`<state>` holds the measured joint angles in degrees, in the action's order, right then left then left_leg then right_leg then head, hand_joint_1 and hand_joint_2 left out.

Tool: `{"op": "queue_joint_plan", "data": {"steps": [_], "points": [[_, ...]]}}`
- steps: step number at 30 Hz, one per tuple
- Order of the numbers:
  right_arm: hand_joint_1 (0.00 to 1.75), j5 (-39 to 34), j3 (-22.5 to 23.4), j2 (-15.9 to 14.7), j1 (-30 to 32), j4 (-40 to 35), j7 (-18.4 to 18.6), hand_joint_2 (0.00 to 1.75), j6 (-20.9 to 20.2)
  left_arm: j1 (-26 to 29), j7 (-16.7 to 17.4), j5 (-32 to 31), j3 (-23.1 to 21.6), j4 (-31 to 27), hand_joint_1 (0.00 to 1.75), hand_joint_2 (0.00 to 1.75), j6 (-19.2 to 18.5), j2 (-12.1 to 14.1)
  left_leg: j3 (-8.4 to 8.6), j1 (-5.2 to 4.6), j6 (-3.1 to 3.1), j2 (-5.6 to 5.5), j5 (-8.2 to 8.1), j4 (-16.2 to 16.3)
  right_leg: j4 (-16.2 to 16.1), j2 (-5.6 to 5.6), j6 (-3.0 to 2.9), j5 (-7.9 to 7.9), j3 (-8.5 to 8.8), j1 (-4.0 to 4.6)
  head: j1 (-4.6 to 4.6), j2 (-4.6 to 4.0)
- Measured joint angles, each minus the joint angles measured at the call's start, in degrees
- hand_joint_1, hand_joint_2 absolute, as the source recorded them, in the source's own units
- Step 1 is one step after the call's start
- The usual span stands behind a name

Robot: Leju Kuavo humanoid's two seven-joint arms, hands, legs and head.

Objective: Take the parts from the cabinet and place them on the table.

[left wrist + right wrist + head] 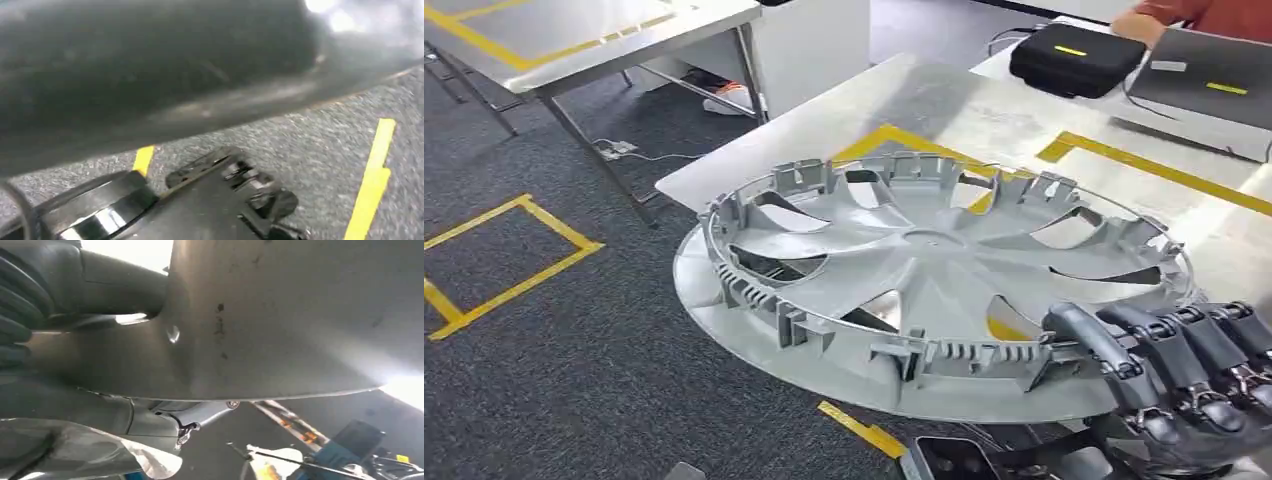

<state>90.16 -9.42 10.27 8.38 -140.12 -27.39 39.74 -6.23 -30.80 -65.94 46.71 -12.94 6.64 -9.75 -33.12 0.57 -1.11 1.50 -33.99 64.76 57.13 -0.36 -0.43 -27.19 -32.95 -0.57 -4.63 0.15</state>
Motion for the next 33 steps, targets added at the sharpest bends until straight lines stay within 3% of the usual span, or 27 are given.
{"op": "queue_joint_plan", "data": {"steps": [2,3,4,6,7,8,10,12,13,14,15,17,18,19,20,21,22,23,24,27,28,29,30,32,33], "points": [[1.75,0.0,0.0,-0.4,0.0,0.0,0.2,1.75,0.0,0.4,0.0,-0.1,0.0,0.1,0.0,0.0,0.0,0.0,-4.34,-0.03,0.01,-0.89,-3.21,8.8,0.1,1.65,-0.11,-0.03,-0.01,0.11,0.02,0.0],[1.75,0.0,0.0,-0.6,0.1,0.0,0.2,1.75,0.0,0.5,0.0,-0.1,0.0,0.2,0.0,0.0,0.0,0.0,-5.45,-0.03,0.11,-1.03,-3.11,10.4,0.1,2.55,-0.11,-0.03,0.04,0.18,-0.02,0.0],[1.75,0.0,0.0,-0.8,0.1,0.0,0.2,1.75,0.0,0.6,0.0,-0.1,0.0,0.2,0.0,0.0,0.0,-0.1,-5.26,-0.03,0.3,-1.11,-1.54,9.3,0.1,3.39,-0.11,-0.03,0.13,0.23,-0.02,0.0],[1.75,0.0,0.0,-0.8,0.1,0.0,0.2,1.75,0.0,0.5,0.0,-0.1,0.0,0.2,0.0,0.0,0.0,-0.1,-2.09,-0.03,0.89,-1.93,4.03,1.2,0.2,5.02,-0.08,-0.04,0.32,0.25,0.0,0.0],[1.75,0.0,0.0,-0.9,0.1,0.0,0.2,1.75,0.0,0.5,0.0,-0.1,0.0,0.2,0.0,0.0,0.0,-0.1,-0.18,-0.02,1.22,-3.92,6.56,-3.6,0.2,5.6,-0.03,-0.07,0.35,0.2,0.0,0.0],[1.75,0.0,0.0,-0.9,0.1,0.0,0.2,1.75,0.0,0.5,0.0,-0.1,0.0,0.2,0.0,0.0,0.0,0.0,0.74,0.16,1.61,-7.15,6.4,-5.9,0.4,6.2,0.21,-0.13,0.14,0.31,-0.11,0.0],[1.75,0.0,0.0,-1.0,0.1,0.0,0.3,1.75,0.0,0.5,0.0,-0.1,0.0,0.2,0.0,0.0,0.0,0.0,0.92,-0.03,1.41,-6.49,6.18,-6.9,0.5,7.49,1.1,0.18,-0.71,-0.17,-0.11,0.0],[1.75,0.0,0.0,-1.1,0.3,-0.1,0.2,1.75,0.0,0.4,0.0,-0.1,0.0,0.2,0.0,0.0,0.0,-0.1,1.01,-0.07,1.79,-5.46,6.4,-7.3,0.2,8.63,1.92,0.42,-0.97,-0.32,-0.11,0.0],[1.75,0.0,0.0,-1.2,0.4,-0.2,0.2,1.75,0.0,0.2,0.0,-0.2,0.0,0.2,0.0,0.0,0.0,-0.3,1.2,0.42,2.21,-4.38,6.76,-7.9,0.8,7.5,2.03,-0.02,-1.59,-0.31,0.0,0.0],[1.75,0.0,0.0,-1.2,0.3,-0.3,0.2,1.75,0.0,0.1,0.0,-0.2,0.0,0.2,0.0,0.0,0.0,-0.4,1.29,0.32,2.47,-3.83,6.83,-8.1,2.7,4.13,2.17,-1.37,-2.59,0.17,-0.42,0.0],[1.75,-0.1,0.0,-1.3,0.0,-0.3,0.1,1.75,0.0,0.2,0.0,-0.2,0.0,0.3,0.0,0.0,0.0,-0.4,1.28,0.23,2.58,-2.97,6.83,-8.1,6.9,2.07,2.42,-3.7,-4.63,0.13,-0.87,0.0],[1.75,-0.1,0.0,-1.4,0.0,-0.3,0.1,1.75,0.0,0.5,0.0,-0.3,0.0,0.3,0.0,0.0,-0.1,-0.4,1.28,0.08,2.75,-1.04,6.7,-8.1,15.9,0.85,2.77,-7.4,-9.06,-0.07,-0.81,0.0],[1.75,-0.1,0.0,-1.5,0.1,-0.3,0.1,1.75,0.0,0.5,0.0,-0.3,0.0,0.3,0.0,0.0,-0.1,-0.3,1.28,0.06,2.71,-0.16,6.63,-8.0,18.3,0.73,2.94,-7.8,-10.26,-0.14,-0.85,0.0],[1.75,-0.1,0.0,-1.6,0.1,-0.3,0.1,1.75,0.0,0.5,0.0,-0.3,0.0,0.3,0.0,0.0,-0.1,-0.4,1.33,0.06,2.67,0.58,6.55,-8.0,17.9,0.58,3.07,-6.85,-10.07,-0.17,-0.83,0.0],[1.75,-0.1,0.0,-1.7,0.1,-0.3,0.1,1.75,0.0,0.4,0.0,-0.3,0.0,0.3,0.0,0.0,-0.1,-0.4,1.44,0.07,2.57,1.31,6.45,-8.0,14.5,0.26,3.12,-4.58,-8.24,-0.2,-0.85,0.0],[1.75,-0.1,0.0,-1.7,0.1,-0.3,0.1,1.75,0.0,0.2,0.0,-0.3,0.0,0.3,0.0,0.0,-0.2,-0.5,1.63,0.09,2.38,1.87,6.31,-8.0,9.0,-0.44,3.05,-1.95,-5.23,-0.2,-0.85,0.0],[1.75,-0.1,0.0,-1.7,0.0,-0.3,0.1,1.75,0.0,0.2,0.0,-0.3,0.0,0.3,0.0,0.0,-0.2,-0.5,1.91,0.1,2.13,2.44,6.15,-8.0,3.0,-1.99,2.99,0.26,-1.83,-0.18,-0.87,0.0],[1.75,-0.1,0.0,-1.7,-0.1,-0.3,0.1,1.75,0.0,0.1,-0.1,-0.3,0.0,0.3,0.0,0.0,-0.2,-0.5,2.12,-0.2,1.82,2.83,5.95,-8.0,0.1,-4.32,2.89,-0.66,-0.32,0.32,-0.9,0.0],[1.75,-0.1,0.0,-1.7,-0.1,-0.3,0.1,1.75,0.0,0.1,-0.2,-0.3,0.0,0.3,0.0,0.0,-0.2,-0.5,2.05,-0.51,1.47,3.16,5.76,-7.8,-0.1,-3.41,2.17,-0.23,0.15,0.27,-0.72,0.0],[1.75,0.0,0.0,-1.7,0.0,-0.3,0.1,1.75,0.0,0.0,-0.2,-0.3,0.0,0.3,0.0,0.0,-0.3,-0.4,2.54,-0.44,0.8,4.79,5.77,-8.0,0.1,-1.57,1.3,-0.13,-0.31,0.52,-0.81,0.0],[1.75,-0.1,0.0,-1.7,0.1,-0.3,0.1,1.75,0.0,-0.1,-0.2,-0.3,-0.1,0.3,0.0,0.0,-0.3,-0.5,2.57,-0.25,0.24,4.51,5.19,-7.8,-0.2,-0.99,0.82,0.18,-0.01,0.06,-0.7,0.0],[1.75,-0.1,0.0,-1.7,0.0,-0.4,0.1,1.75,0.0,-0.2,-0.3,-0.3,-0.1,0.3,0.0,0.0,-0.3,-0.4,2.22,-0.11,0.04,2.2,3.94,-6.3,-0.2,-0.58,0.63,0.21,-0.01,0.02,-0.5,0.0],[1.75,0.0,0.0,-1.7,0.0,-0.3,0.1,1.75,0.0,-0.2,-0.3,-0.3,-0.1,0.3,0.0,0.0,-0.3,-0.4,0.7,-0.03,-0.03,0.41,1.75,-2.7,-0.2,-0.09,0.29,0.28,-0.02,0.0,-0.35,0.0],[1.75,0.0,0.0,-1.7,0.0,-0.3,0.1,1.75,0.0,0.1,-0.3,-0.3,-0.1,0.3,0.0,0.0,-0.3,-0.4,-4.09,-0.03,-0.11,-0.98,-2.79,7.7,-0.2,1.34,0.0,0.33,-0.1,0.1,-0.18,0.0],[1.75,0.0,0.0,-1.7,0.1,-0.3,0.1,1.75,0.0,0.3,-0.3,-0.3,-0.1,0.3,0.0,0.0,-0.3,-0.4,-5.79,-0.05,-0.05,-1.08,-3.49,11.0,-0.1,2.18,-0.03,0.34,-0.11,0.2,-0.13,0.0]]}}
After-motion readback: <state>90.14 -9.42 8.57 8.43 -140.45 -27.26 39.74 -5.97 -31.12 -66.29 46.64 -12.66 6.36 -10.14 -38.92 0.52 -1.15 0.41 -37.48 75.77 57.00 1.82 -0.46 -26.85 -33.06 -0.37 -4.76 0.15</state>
